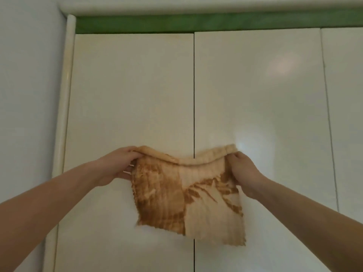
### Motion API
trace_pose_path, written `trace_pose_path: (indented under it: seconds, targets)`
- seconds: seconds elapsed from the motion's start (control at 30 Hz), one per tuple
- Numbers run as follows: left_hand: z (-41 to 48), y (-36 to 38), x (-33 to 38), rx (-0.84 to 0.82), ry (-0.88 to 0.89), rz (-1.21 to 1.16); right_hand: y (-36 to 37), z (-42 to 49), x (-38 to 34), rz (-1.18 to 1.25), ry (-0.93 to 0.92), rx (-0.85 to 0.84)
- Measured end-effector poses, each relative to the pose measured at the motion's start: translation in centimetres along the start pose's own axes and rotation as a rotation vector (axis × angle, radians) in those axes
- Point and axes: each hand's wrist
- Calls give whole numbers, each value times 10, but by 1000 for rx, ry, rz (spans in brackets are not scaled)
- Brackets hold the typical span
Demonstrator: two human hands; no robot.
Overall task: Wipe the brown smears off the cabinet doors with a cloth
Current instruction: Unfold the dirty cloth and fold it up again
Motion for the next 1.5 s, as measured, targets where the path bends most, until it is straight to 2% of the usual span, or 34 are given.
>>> trace_pose_path:
  seconds: [0.07,0.17,0.27,0.4,0.47,0.57,0.63,0.73,0.83,0.93,1.03,1.1,1.23,1.37,1.5]
  targets:
    - [-1,2,7,63,13,-17,8,-4,-14,35,-17,82]
    - [-6,6,15,119,-64,-152,18,-11,-30,145,105,51]
    - [-15,10,17,60,-150,-244,26,-18,-32,208,224,0]
    - [-25,8,12,-14,-180,-239,31,-32,-30,309,364,-29]
    - [-30,3,14,-15,-164,-245,31,-36,-33,452,337,-81]
    - [-39,-8,30,-21,-94,-379,23,-44,-54,697,109,-275]
    - [-47,-19,44,-9,12,-476,17,-51,-71,611,-34,-383]
    - [-62,-40,64,-48,290,-493,6,-58,-98,331,-305,-310]
    - [-78,-57,73,-132,508,-432,-7,-66,-119,271,-535,-335]
    - [-80,-73,68,-207,542,-359,-13,-66,-122,237,-487,-313]
    - [-83,-80,65,-449,488,-424,-16,-64,-116,176,-444,-302]
    - [-88,-81,66,-536,463,-397,-18,-68,-115,134,-420,-296]
    - [-89,-80,61,-381,484,-155,-21,-75,-116,94,-389,-269]
    - [-84,-89,49,-245,553,-197,-25,-72,-109,-16,-438,-252]
    - [-81,-97,36,-273,539,-217,-31,-65,-97,-65,-433,-309]
Point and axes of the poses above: each hand's wrist, its own z-axis towards the middle knuckle, its own y-axis out of the palm, x = y × z, and after that the axes turned 9 degrees about -x, right-handed
